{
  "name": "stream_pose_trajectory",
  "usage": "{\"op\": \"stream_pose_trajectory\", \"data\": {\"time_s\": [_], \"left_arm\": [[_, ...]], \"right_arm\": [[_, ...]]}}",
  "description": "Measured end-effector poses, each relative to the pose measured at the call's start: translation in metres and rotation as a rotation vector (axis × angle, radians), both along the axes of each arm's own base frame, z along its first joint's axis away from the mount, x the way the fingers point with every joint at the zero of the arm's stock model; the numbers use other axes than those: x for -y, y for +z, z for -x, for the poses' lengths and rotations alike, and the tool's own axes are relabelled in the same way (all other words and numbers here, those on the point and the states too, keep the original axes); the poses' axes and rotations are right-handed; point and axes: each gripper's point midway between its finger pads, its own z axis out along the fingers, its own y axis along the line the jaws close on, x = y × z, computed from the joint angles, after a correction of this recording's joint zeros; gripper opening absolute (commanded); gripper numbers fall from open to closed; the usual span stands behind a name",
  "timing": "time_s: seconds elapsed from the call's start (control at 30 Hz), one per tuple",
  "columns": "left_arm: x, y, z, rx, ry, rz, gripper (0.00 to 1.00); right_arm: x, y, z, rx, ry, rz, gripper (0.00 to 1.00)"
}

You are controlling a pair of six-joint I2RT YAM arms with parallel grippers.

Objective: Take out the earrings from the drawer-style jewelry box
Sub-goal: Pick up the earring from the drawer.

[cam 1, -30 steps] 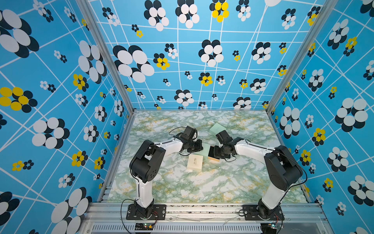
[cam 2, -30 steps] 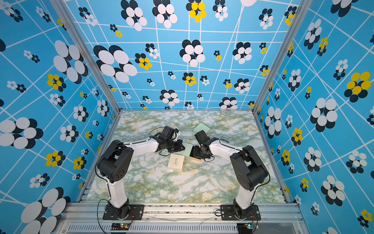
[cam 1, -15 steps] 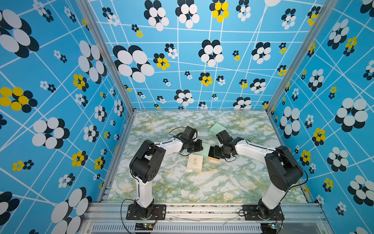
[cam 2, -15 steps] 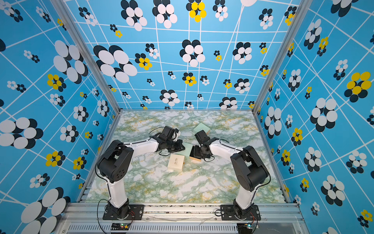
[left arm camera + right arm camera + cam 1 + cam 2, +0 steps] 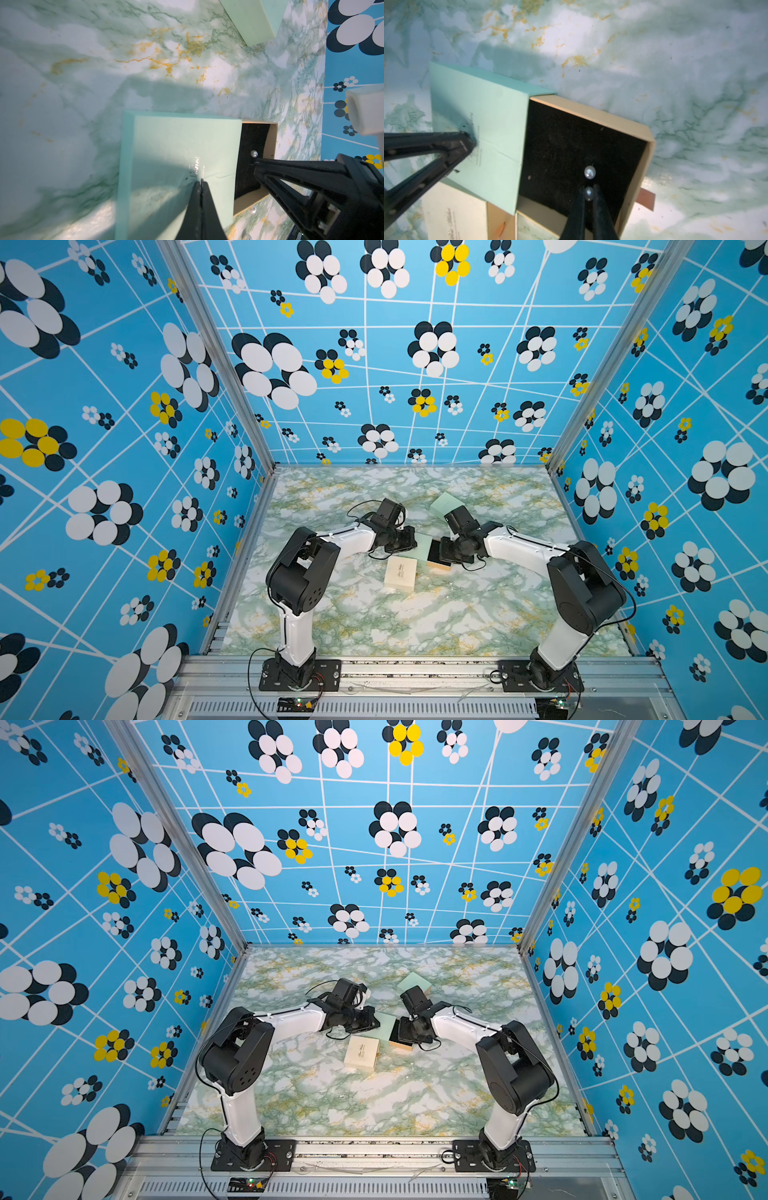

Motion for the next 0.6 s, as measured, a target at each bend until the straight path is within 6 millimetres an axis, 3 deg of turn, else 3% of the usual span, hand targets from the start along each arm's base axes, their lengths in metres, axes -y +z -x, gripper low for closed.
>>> {"op": "stream_pose_trajectory", "data": {"time_s": [0.6], "left_arm": [[0.000, 0.000, 0.000, 0.000, 0.000, 0.000, 0.00]], "right_arm": [[-0.002, 0.012, -0.004, 0.042, -0.003, -0.025, 0.04]]}}
